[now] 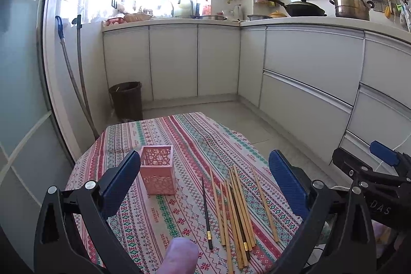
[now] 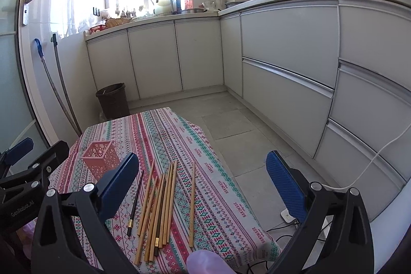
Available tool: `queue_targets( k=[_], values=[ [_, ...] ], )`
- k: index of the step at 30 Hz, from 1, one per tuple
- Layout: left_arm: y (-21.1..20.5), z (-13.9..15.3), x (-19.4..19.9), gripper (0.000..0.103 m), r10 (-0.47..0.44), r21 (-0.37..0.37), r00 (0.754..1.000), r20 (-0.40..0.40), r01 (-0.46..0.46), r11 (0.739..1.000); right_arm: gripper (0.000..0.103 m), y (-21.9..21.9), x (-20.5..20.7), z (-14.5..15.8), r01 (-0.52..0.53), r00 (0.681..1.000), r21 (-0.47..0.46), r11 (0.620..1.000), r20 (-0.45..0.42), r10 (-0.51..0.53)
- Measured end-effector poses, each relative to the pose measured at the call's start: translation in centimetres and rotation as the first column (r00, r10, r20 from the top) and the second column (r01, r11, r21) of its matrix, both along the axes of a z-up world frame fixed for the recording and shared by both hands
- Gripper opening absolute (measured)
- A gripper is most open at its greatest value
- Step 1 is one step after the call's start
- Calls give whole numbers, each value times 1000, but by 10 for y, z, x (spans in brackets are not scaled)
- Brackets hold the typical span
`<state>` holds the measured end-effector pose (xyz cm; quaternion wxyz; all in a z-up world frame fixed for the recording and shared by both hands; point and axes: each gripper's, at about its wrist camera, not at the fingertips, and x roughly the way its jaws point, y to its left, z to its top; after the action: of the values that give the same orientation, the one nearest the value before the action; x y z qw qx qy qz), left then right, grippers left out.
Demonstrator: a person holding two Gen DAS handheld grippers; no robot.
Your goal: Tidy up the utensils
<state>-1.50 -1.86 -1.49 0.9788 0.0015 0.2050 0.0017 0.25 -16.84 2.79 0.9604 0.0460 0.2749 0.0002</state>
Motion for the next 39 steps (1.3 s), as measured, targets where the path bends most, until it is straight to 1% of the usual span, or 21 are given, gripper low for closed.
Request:
queue_targets(
  k=[9, 39],
  values=[
    [5, -2, 2, 96, 13, -8, 1000, -13, -13, 1000, 97, 4, 0, -1, -6, 1000, 0, 1000, -5, 6],
    [6, -6, 5, 96, 13, -9, 1000, -28, -14, 1000, 97, 3, 4, -5, -5, 1000, 9, 1000, -27, 5]
  ],
)
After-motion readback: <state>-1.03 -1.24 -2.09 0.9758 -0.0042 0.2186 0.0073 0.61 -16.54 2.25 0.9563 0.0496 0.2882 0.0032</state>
